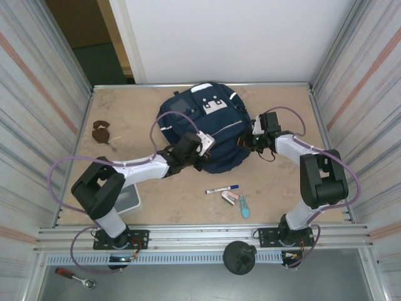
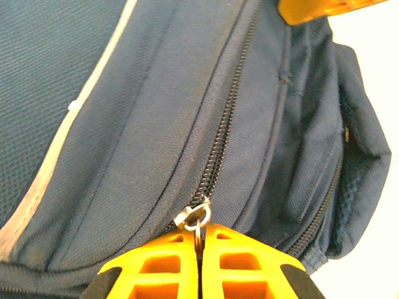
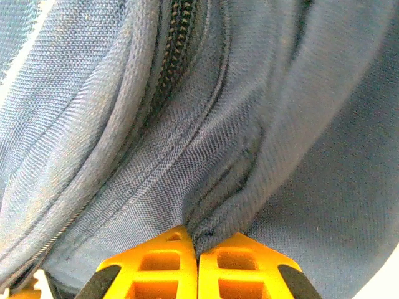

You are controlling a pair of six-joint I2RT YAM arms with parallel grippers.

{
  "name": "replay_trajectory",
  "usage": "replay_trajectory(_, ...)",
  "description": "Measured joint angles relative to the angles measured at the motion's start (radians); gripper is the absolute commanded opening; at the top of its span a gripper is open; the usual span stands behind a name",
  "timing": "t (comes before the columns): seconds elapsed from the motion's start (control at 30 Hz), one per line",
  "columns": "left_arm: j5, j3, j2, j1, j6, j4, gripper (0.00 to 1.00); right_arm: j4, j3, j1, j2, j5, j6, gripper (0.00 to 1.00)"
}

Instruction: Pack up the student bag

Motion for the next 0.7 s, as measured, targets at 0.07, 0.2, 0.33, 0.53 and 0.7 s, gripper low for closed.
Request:
replay_trajectory(0.07,-0.005,0.052,0.039,-0.019,0.0,-0.012,0.0,-0.004,0.009,-0.017,-0.003,0.026,-0.013,0.3)
replay_trajectory(0.2,-0.003,0.129,0.096,-0.042,-0.001,-0.032,0.0,0.001,-0.026,-0.031,-0.053,0.065,-0.018,0.46)
replay_trajectory(0.33,-0.002,0.138,0.103,-0.045,-0.005,-0.042,0.0,0.01,-0.153,-0.016,-0.179,0.105,-0.01,0.57)
replay_trajectory(0.53,-0.002,0.138,0.103,-0.045,-0.005,-0.045,0.0,0.066,-0.319,0.033,-0.244,0.143,0.045,0.61)
replay_trajectory(0.7,-0.006,0.134,0.103,-0.045,-0.005,-0.043,0.0,0.166,-0.338,0.056,-0.189,0.118,0.096,0.36)
